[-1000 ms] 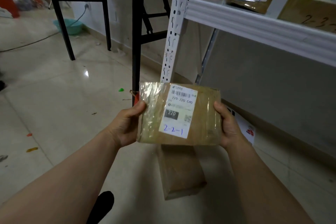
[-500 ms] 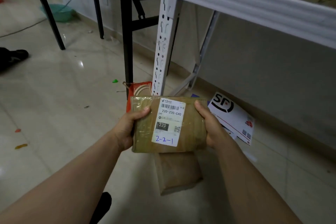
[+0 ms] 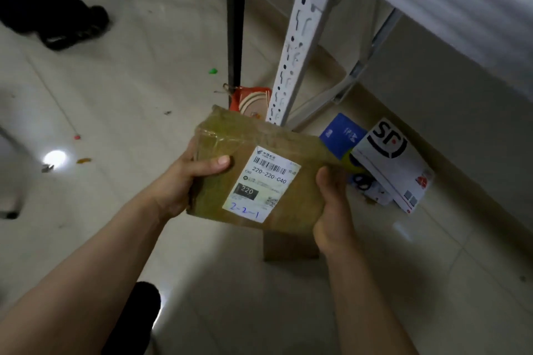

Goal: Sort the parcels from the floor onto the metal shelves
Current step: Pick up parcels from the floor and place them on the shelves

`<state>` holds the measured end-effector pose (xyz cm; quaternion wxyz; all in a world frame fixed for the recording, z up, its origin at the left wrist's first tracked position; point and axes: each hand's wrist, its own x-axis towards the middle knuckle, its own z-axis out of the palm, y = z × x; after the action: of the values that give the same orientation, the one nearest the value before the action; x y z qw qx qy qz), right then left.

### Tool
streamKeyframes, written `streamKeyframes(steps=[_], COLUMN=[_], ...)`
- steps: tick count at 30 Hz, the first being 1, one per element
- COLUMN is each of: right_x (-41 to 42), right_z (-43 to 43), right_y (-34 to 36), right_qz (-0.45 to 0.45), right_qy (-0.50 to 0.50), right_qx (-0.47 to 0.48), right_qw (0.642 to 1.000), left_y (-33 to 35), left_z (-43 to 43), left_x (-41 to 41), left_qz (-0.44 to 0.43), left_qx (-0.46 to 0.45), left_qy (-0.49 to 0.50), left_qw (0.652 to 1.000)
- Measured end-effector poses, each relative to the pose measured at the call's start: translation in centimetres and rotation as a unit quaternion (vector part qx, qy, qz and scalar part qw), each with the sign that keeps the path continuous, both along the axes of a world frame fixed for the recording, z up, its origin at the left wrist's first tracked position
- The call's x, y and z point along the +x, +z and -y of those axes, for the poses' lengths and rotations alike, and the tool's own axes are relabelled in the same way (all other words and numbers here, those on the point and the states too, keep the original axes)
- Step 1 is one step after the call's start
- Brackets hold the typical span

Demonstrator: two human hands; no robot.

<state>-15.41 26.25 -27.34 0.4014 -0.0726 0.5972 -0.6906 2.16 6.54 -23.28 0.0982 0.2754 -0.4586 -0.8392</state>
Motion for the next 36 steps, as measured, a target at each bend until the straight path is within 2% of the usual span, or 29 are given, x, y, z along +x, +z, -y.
streamKeyframes(steps=[3, 6, 12, 15, 19, 22, 26, 29, 32, 36], right_x=[1.4, 3.2, 8.1, 9.1, 9.1, 8.9, 10.1, 11.4, 12.6, 13.6], right_z=[1.1, 2.0, 1.3, 0.2, 0.2, -0.3, -2.1, -3.8, -5.6, -7.6], right_y=[5.2, 11.2, 24.7, 33.1, 46.0, 56.1, 67.9, 75.1, 80.8, 86.6], right_qz=[0.02, 0.034, 0.067, 0.021, -0.079, -0.135, -0.218, -0.265, -0.303, -0.333], right_qy=[0.016, 0.056, 0.098, 0.128, 0.143, 0.141, 0.106, 0.052, -0.007, -0.078], right_qx=[-0.022, 0.008, -0.016, -0.055, -0.048, -0.075, -0.127, -0.145, -0.171, -0.179], right_qw=[0.999, 0.998, 0.993, 0.99, 0.985, 0.978, 0.962, 0.952, 0.938, 0.922], left_y=[4.1, 9.3, 22.8, 30.5, 40.9, 49.3, 59.8, 67.1, 73.8, 80.8], left_z=[0.2, 0.3, 0.5, 0.6, 1.1, 1.9, 3.1, 2.8, 1.9, -0.3], left_x=[2.8, 5.4, 10.7, 12.7, 12.9, 12.4, 11.8, 10.6, 8.9, 6.6], left_qz=[0.016, 0.033, 0.028, -0.005, -0.07, -0.126, -0.198, -0.268, -0.326, -0.322], left_qx=[-0.012, -0.013, 0.0, -0.02, -0.028, -0.052, -0.121, -0.2, -0.239, -0.192], left_qy=[0.026, 0.042, 0.037, 0.004, -0.006, -0.055, -0.152, -0.192, -0.173, -0.067], left_qw=[0.999, 0.999, 0.999, 1.0, 0.997, 0.989, 0.961, 0.923, 0.898, 0.925])
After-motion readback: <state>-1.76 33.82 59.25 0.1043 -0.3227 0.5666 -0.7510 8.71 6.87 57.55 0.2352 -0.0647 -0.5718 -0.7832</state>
